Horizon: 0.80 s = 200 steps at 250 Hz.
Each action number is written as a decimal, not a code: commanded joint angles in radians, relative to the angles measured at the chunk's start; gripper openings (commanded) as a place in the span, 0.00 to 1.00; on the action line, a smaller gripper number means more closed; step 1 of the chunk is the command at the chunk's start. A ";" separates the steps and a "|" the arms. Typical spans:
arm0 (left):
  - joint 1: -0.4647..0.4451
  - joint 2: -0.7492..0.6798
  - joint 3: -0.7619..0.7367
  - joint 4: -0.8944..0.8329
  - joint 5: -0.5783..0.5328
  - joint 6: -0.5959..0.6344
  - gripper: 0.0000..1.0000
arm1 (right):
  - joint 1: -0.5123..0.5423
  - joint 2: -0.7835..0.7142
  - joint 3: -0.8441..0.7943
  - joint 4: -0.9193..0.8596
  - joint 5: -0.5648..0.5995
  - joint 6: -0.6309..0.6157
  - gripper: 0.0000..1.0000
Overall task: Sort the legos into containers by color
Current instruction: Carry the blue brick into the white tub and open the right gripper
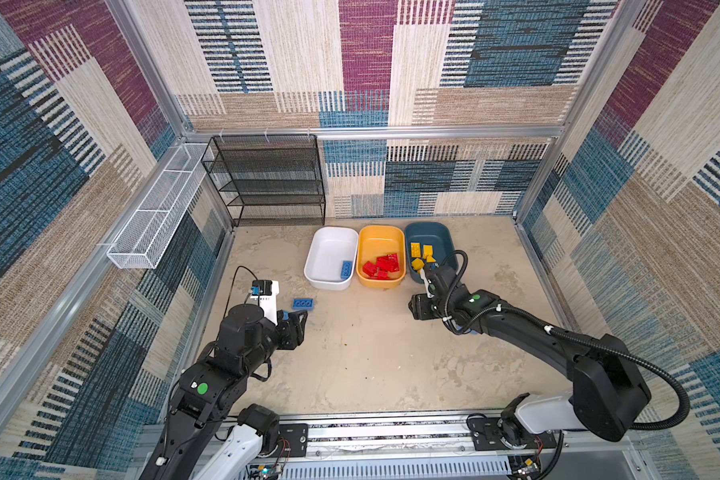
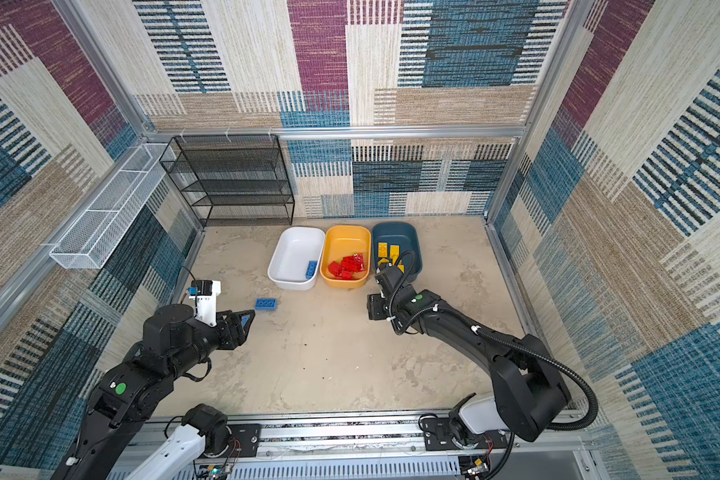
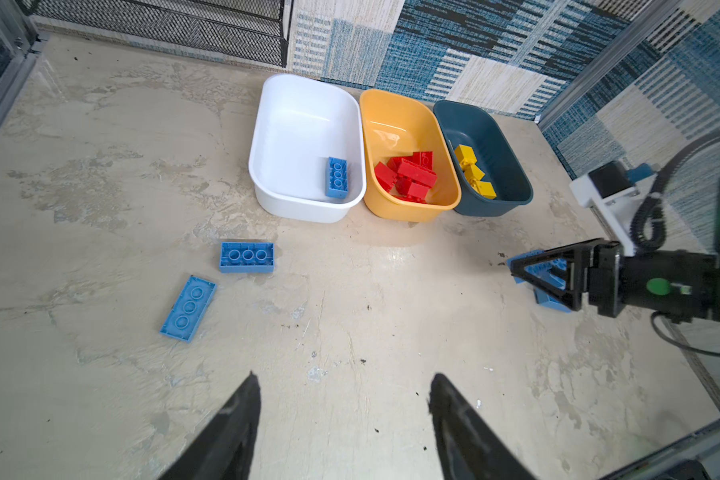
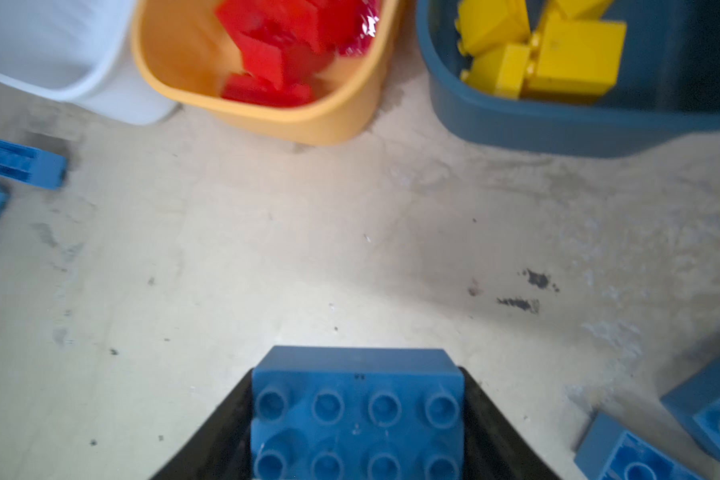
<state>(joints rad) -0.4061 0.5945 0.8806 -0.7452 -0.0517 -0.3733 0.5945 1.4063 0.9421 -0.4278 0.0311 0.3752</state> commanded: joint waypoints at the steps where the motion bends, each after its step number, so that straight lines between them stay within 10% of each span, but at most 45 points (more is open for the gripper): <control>1: 0.000 -0.005 0.002 -0.010 -0.048 -0.004 0.65 | 0.002 0.026 0.088 -0.004 -0.076 -0.035 0.58; 200: 0.020 -0.020 0.001 -0.004 -0.002 -0.003 0.65 | 0.061 0.728 1.014 -0.119 -0.154 -0.098 0.56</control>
<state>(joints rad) -0.3901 0.5644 0.8806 -0.7521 -0.0891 -0.3759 0.6422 2.0365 1.8191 -0.4816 -0.1230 0.3088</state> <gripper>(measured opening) 0.653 0.662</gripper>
